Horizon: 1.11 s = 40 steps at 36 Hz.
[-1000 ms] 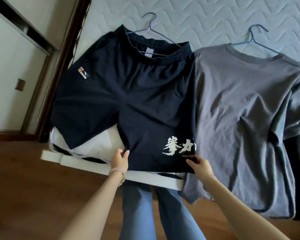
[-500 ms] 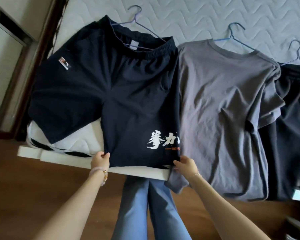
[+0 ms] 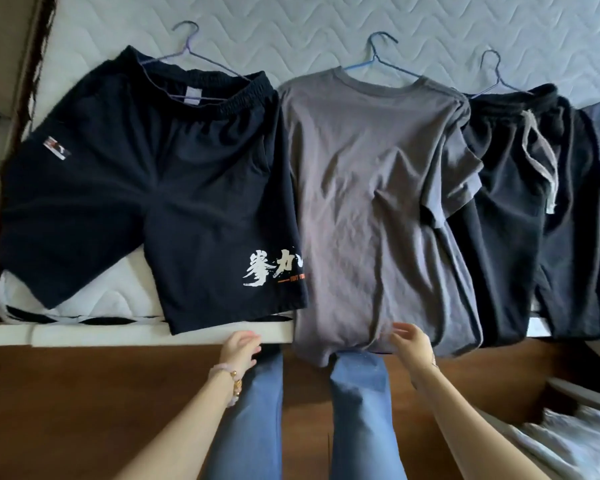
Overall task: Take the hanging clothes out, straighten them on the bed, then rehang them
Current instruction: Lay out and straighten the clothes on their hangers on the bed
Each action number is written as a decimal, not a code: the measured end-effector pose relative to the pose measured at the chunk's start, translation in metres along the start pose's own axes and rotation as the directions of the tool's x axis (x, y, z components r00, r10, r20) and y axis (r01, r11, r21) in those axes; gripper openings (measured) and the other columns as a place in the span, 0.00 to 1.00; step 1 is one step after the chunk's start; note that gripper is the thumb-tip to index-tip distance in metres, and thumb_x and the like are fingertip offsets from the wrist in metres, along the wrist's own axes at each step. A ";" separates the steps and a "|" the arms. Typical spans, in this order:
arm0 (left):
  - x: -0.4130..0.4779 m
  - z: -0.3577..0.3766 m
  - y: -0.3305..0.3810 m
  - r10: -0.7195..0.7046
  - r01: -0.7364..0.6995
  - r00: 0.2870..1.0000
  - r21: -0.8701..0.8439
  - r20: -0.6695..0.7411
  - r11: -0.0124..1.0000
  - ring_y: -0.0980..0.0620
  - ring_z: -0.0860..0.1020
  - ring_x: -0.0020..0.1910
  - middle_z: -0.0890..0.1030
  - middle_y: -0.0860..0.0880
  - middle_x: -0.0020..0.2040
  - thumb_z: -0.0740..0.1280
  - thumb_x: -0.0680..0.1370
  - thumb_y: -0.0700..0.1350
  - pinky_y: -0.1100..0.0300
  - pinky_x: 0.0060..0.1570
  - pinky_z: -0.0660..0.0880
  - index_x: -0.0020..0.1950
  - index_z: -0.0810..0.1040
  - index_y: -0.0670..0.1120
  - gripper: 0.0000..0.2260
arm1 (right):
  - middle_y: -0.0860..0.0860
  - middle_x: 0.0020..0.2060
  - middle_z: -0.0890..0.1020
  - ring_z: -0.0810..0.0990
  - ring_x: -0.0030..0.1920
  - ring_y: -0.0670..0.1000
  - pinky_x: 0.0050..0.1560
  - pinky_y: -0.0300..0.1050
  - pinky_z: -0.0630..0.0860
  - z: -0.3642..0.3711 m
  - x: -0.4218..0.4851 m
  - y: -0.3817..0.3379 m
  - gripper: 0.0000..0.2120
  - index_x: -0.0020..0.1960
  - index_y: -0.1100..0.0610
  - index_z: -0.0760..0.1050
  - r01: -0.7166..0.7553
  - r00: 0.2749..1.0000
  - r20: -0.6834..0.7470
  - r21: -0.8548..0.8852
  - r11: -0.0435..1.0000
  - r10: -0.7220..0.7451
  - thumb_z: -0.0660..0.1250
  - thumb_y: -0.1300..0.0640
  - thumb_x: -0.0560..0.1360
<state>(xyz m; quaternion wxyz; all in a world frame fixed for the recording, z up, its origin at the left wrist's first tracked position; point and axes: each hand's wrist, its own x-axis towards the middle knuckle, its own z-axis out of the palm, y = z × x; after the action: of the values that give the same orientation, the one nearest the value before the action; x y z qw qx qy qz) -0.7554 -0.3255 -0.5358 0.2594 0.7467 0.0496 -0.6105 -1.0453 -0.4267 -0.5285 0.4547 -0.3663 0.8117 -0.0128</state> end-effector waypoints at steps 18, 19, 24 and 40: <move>-0.013 0.143 -0.002 0.107 -0.027 0.953 0.276 -0.282 0.961 0.38 0.76 0.59 0.78 0.39 0.61 0.70 0.74 0.46 0.48 0.61 0.72 0.63 0.74 0.36 0.21 | 0.59 0.71 0.67 0.67 0.70 0.60 0.72 0.51 0.62 -0.135 0.092 0.031 0.27 0.72 0.62 0.66 0.069 0.983 -0.163 -0.110 0.992 -0.087 0.67 0.60 0.74; -0.015 0.146 -0.004 0.098 -0.026 0.955 0.252 -0.279 0.967 0.39 0.77 0.58 0.79 0.39 0.59 0.71 0.73 0.48 0.48 0.61 0.73 0.61 0.75 0.37 0.21 | 0.59 0.70 0.68 0.68 0.70 0.61 0.71 0.51 0.63 -0.138 0.095 0.032 0.28 0.72 0.62 0.66 0.078 0.986 -0.139 -0.121 0.990 -0.095 0.67 0.60 0.74; -0.029 0.164 -0.005 0.069 -0.036 0.982 0.182 -0.178 0.983 0.43 0.79 0.54 0.81 0.42 0.55 0.75 0.69 0.50 0.50 0.56 0.76 0.59 0.76 0.38 0.24 | 0.59 0.61 0.78 0.77 0.61 0.59 0.57 0.48 0.72 -0.141 0.108 0.036 0.22 0.67 0.61 0.72 0.135 0.991 0.047 -0.173 0.976 -0.129 0.67 0.58 0.74; -0.044 0.161 -0.002 0.037 -0.060 0.979 -0.110 -0.198 0.992 0.40 0.80 0.51 0.81 0.39 0.51 0.77 0.60 0.45 0.43 0.60 0.74 0.54 0.74 0.37 0.27 | 0.58 0.40 0.74 0.72 0.44 0.55 0.44 0.45 0.65 -0.151 0.125 0.053 0.11 0.44 0.62 0.66 0.120 0.993 0.006 -0.073 0.990 -0.120 0.65 0.57 0.79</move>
<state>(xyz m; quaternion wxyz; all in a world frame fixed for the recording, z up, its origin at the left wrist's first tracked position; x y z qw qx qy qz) -0.9094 -0.3854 -0.5139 0.3109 0.7878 0.0916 -0.5238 -1.2289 -0.5104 -0.5497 0.4402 -0.4308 0.7877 -0.0101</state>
